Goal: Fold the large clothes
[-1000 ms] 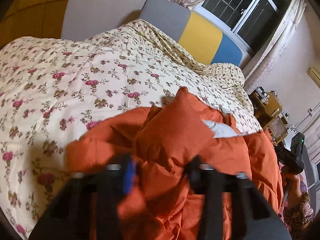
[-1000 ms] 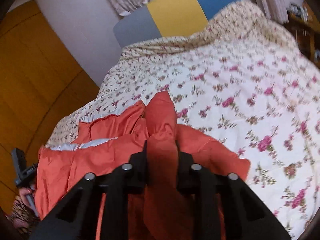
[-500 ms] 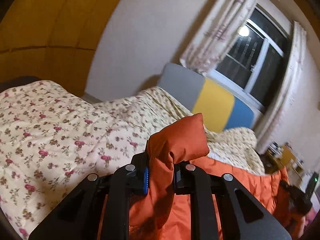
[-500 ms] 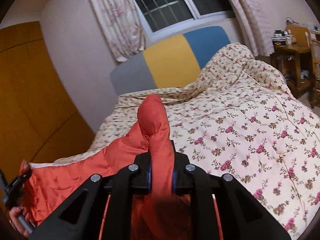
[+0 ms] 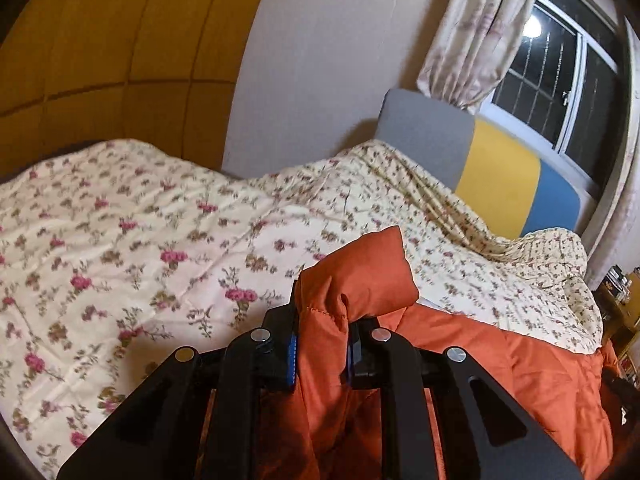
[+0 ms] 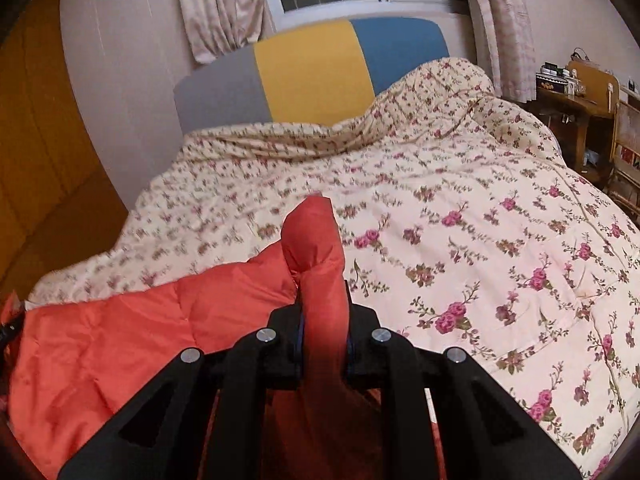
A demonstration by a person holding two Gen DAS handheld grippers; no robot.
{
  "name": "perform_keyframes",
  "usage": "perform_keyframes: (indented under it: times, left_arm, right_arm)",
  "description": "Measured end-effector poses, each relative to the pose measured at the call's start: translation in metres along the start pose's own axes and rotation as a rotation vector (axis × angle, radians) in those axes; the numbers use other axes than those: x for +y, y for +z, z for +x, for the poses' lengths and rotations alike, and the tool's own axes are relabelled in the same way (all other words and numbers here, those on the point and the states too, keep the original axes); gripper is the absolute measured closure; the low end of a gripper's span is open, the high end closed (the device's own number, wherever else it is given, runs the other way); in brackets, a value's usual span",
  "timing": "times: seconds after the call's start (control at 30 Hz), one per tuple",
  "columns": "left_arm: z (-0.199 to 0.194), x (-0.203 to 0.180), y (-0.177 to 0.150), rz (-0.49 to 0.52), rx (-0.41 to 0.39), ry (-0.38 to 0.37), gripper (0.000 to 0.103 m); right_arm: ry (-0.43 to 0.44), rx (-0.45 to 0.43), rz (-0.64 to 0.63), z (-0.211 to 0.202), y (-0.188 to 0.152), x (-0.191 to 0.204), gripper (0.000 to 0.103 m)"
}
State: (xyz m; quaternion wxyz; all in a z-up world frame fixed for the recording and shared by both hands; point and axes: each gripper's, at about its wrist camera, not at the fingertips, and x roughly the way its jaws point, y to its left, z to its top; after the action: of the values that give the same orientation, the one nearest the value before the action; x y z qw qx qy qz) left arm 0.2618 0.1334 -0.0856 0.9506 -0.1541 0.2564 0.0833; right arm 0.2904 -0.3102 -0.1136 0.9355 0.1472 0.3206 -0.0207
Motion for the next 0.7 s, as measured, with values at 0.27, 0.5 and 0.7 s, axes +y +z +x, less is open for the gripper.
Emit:
perform_keyframes:
  times: [0.27,0.5,0.7]
  left_arm:
    - [0.046,0.007,-0.015,-0.035,0.149,-0.003,0.082]
    - [0.065,0.015,-0.022,-0.08,0.224,-0.029,0.079]
    - [0.072,0.018,-0.024,-0.101,0.263,-0.042,0.077]
  right_arm:
    - [-0.016,0.115,0.041,0.042,-0.013,-0.009,0.085]
    - [-0.067,0.172,0.009,0.06,-0.02,-0.003,0.08]
    - [-0.089,0.203,-0.001,0.069,-0.022,-0.003,0.076]
